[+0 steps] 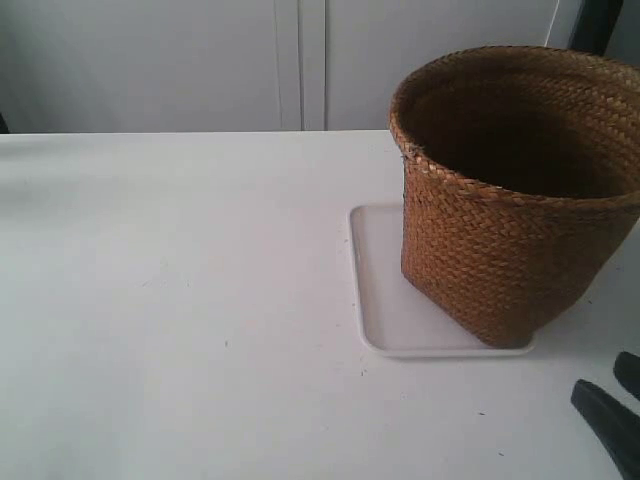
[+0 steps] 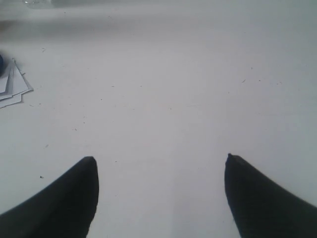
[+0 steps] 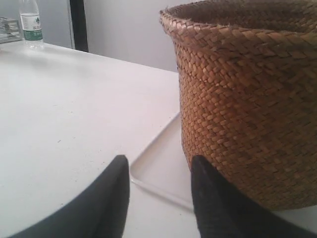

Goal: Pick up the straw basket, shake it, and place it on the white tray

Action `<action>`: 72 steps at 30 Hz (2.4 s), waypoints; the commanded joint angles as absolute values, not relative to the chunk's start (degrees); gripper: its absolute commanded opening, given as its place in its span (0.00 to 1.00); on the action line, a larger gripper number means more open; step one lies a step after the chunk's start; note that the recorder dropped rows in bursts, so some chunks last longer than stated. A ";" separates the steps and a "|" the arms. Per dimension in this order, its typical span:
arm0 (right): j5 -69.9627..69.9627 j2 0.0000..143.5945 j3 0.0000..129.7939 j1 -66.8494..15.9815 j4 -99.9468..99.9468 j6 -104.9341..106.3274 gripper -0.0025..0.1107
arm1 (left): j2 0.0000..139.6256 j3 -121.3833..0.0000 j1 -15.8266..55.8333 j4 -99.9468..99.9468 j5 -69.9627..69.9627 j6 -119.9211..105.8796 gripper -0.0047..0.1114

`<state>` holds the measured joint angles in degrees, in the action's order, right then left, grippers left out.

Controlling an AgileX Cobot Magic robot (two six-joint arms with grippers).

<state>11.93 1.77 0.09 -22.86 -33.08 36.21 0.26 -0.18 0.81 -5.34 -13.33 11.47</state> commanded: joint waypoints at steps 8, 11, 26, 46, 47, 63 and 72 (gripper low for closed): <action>9.79 0.00 0.00 -7.24 -31.47 29.74 0.37 | 0.00 0.00 0.70 -5.43 -13.33 11.52 0.67; 9.68 0.00 0.00 -0.84 -30.90 22.01 0.37 | 0.00 0.00 0.70 -5.43 -13.33 11.52 0.67; 19.08 0.00 0.00 13.50 -11.91 6.22 0.37 | 0.00 0.00 0.70 -5.43 -13.33 11.52 0.67; 20.25 0.00 0.00 13.50 -8.13 6.60 0.37 | 0.00 0.00 0.70 -5.43 -13.33 11.52 0.67; 20.25 0.00 0.00 13.50 -8.13 6.60 0.37 | 0.00 0.00 0.70 -5.43 -13.33 11.52 0.67; 20.25 0.00 0.00 13.50 -8.13 6.60 0.37 | 0.00 0.00 0.70 -5.43 -13.33 11.52 0.67; 20.25 0.00 0.00 13.50 -8.13 6.48 0.37 | 0.00 0.00 0.70 -5.43 -13.33 11.52 0.67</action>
<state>20.44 0.16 0.09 13.02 -8.22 6.60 0.26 -0.18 0.81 -5.43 -13.33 11.47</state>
